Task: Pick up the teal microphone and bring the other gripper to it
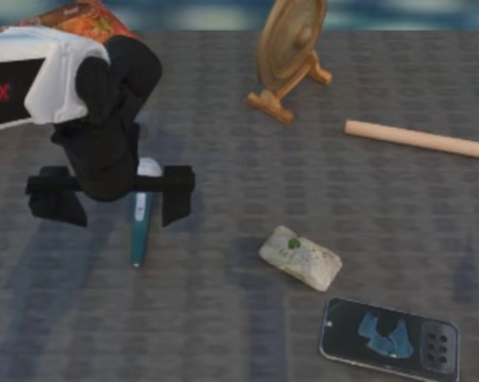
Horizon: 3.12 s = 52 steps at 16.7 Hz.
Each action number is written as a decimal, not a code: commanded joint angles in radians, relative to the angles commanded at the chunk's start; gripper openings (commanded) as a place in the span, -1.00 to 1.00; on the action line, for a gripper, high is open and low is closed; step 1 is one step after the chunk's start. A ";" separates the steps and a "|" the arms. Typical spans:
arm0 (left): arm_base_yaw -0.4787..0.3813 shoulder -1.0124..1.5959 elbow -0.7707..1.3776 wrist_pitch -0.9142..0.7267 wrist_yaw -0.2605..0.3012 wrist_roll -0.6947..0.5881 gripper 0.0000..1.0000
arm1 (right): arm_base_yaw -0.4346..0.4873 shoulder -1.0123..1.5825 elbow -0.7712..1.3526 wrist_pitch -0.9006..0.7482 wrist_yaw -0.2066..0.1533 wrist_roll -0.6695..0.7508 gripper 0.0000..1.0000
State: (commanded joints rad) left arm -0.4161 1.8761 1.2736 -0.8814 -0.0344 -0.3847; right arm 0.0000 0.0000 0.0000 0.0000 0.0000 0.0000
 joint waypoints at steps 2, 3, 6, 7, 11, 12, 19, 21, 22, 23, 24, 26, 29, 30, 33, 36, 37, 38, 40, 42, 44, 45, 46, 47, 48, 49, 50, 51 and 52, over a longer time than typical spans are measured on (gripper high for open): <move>0.002 0.048 -0.035 0.089 0.000 0.003 1.00 | 0.000 0.000 0.000 0.000 0.000 0.000 1.00; 0.003 0.074 -0.055 0.137 0.001 0.004 1.00 | 0.000 0.000 0.000 0.000 0.000 0.000 1.00; 0.006 0.141 -0.106 0.255 0.002 0.008 1.00 | 0.000 0.000 0.000 0.000 0.000 0.000 1.00; 0.006 0.154 -0.116 0.275 0.002 0.008 1.00 | 0.000 0.000 0.000 0.000 0.000 0.000 1.00; 0.007 0.161 -0.120 0.285 0.002 0.009 1.00 | 0.000 0.000 0.000 0.000 0.000 0.000 1.00; 0.007 0.161 -0.120 0.285 0.002 0.009 0.85 | 0.000 0.000 0.000 0.000 0.000 0.000 1.00; 0.007 0.161 -0.120 0.285 0.002 0.009 -0.21 | 0.000 0.000 0.000 0.000 0.000 0.000 1.00; 0.007 0.161 -0.120 0.285 0.002 0.009 -0.51 | 0.000 0.000 0.000 0.000 0.000 0.000 1.00; 0.007 0.161 -0.120 0.285 0.002 0.009 -0.66 | 0.000 0.000 0.000 0.000 0.000 0.000 1.00; 0.007 0.161 -0.120 0.285 0.002 0.009 -0.81 | 0.000 0.000 0.000 0.000 0.000 0.000 1.00; 0.007 0.161 -0.120 0.285 0.002 0.009 -0.96 | 0.000 0.000 0.000 0.000 0.000 0.000 1.00; 0.007 0.161 -0.120 0.285 0.002 0.009 -1.00 | 0.000 0.000 0.000 0.000 0.000 0.000 1.00; 0.007 0.161 -0.120 0.285 0.002 0.009 -1.00 | 0.000 0.000 0.000 0.000 0.000 0.000 1.00; 0.007 0.161 -0.120 0.285 0.002 0.009 -1.00 | 0.000 0.000 0.000 0.000 0.000 0.000 1.00; 0.005 0.096 -0.097 0.251 -0.019 0.024 -1.00 | 0.000 0.000 0.000 0.000 0.000 0.000 1.00; 0.004 0.090 -0.103 0.284 -0.007 0.034 -1.00 | 0.000 0.000 0.000 0.000 0.000 0.000 1.00; 0.004 0.084 -0.109 0.315 0.005 0.043 -1.00 | 0.000 0.000 0.000 0.000 0.000 0.000 1.00; 0.005 0.075 -0.118 0.356 0.020 0.054 -1.00 | 0.000 0.000 0.000 0.000 0.000 0.000 1.00; 0.008 0.051 -0.143 0.466 0.059 0.083 -1.00 | 0.000 0.000 0.000 0.000 0.000 0.000 1.00; 0.012 0.021 -0.178 0.606 0.107 0.119 -1.00 | 0.000 0.000 0.000 0.000 0.000 0.000 1.00; 0.017 -0.014 -0.223 0.770 0.162 0.160 -1.00 | 0.000 0.000 0.000 0.000 0.000 0.000 1.00; 0.019 -0.033 -0.247 0.860 0.191 0.182 -1.00 | 0.000 0.000 0.000 0.000 0.000 0.000 1.00; 0.022 -0.054 -0.273 0.954 0.221 0.205 -1.00 | 0.000 0.000 0.000 0.000 0.000 0.000 1.00; 0.024 -0.077 -0.300 1.049 0.252 0.228 -1.00 | 0.000 0.000 0.000 0.000 0.000 0.000 1.00; 0.027 -0.100 -0.326 1.143 0.282 0.251 -1.00 | 0.000 0.000 0.000 0.000 0.000 0.000 1.00; 0.030 -0.125 -0.352 1.233 0.311 0.273 -1.00 | 0.000 0.000 0.000 0.000 0.000 0.000 1.00; 0.033 -0.150 -0.377 1.319 0.339 0.295 -1.00 | 0.000 0.000 0.000 0.000 0.000 0.000 1.00; 0.036 -0.174 -0.399 1.398 0.365 0.316 -1.00 | 0.000 0.000 0.000 0.000 0.000 0.000 1.00; 0.038 -0.198 -0.420 1.468 0.390 0.336 -1.00 | 0.000 0.000 0.000 0.000 0.000 0.000 1.00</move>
State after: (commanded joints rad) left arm -0.3777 1.6777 0.8539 0.5865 0.3553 -0.0491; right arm 0.0000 0.0000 0.0000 0.0000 0.0000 0.0000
